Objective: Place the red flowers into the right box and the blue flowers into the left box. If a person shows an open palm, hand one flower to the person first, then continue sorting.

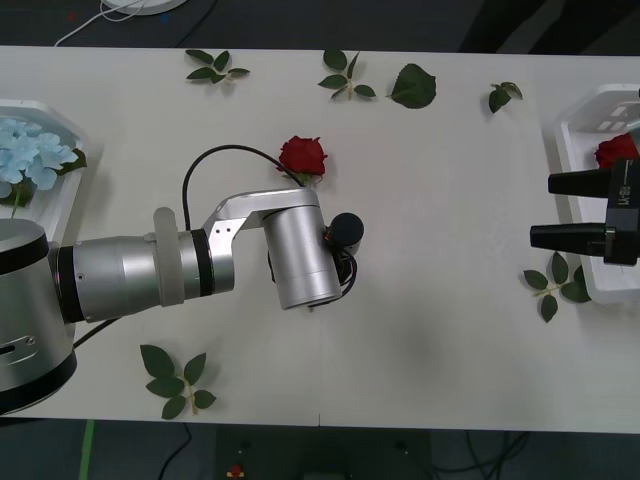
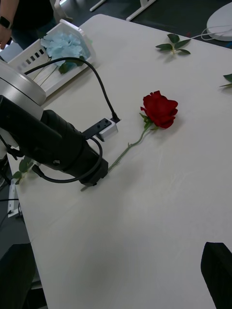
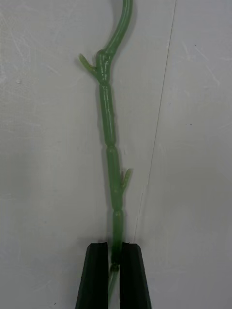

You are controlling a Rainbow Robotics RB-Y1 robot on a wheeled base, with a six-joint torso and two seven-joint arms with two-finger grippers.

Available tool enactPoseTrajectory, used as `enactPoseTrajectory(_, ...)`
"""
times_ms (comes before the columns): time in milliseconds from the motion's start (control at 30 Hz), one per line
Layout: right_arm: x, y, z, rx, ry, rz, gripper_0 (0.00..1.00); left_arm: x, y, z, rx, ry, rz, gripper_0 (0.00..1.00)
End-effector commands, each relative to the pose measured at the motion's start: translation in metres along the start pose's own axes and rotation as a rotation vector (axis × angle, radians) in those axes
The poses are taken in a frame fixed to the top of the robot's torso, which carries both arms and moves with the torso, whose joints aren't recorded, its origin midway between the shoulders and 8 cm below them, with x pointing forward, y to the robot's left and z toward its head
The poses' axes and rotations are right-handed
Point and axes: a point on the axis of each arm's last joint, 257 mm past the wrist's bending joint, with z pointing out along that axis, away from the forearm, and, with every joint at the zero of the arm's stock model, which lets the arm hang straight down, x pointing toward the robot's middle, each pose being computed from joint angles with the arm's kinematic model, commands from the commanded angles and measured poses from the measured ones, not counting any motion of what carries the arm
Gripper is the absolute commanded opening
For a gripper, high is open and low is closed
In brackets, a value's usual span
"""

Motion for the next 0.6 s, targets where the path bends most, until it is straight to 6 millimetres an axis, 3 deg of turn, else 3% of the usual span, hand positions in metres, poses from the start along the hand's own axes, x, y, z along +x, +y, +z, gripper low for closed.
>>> enactPoseTrajectory(33,-0.003,0.013,0.002,-0.007,-0.024,-0.038,1.0,0.004,0.004,0.003,-0.006,0.002,0.041,0.0)
enactPoseTrajectory(333,0.0,0.014,0.003,-0.002,-0.034,-0.037,1.0,-0.014,0.038,0.013,-0.092,-0.029,0.037,0.0)
enactPoseTrajectory(433,-0.001,0.016,0.003,-0.009,-0.039,-0.036,1.0,-0.017,0.069,0.015,-0.17,-0.018,0.029,0.0)
enactPoseTrajectory(600,-0.001,0.017,0.003,-0.013,-0.043,-0.035,1.0,0.0,0.107,0.005,-0.278,0.043,0.031,0.0)
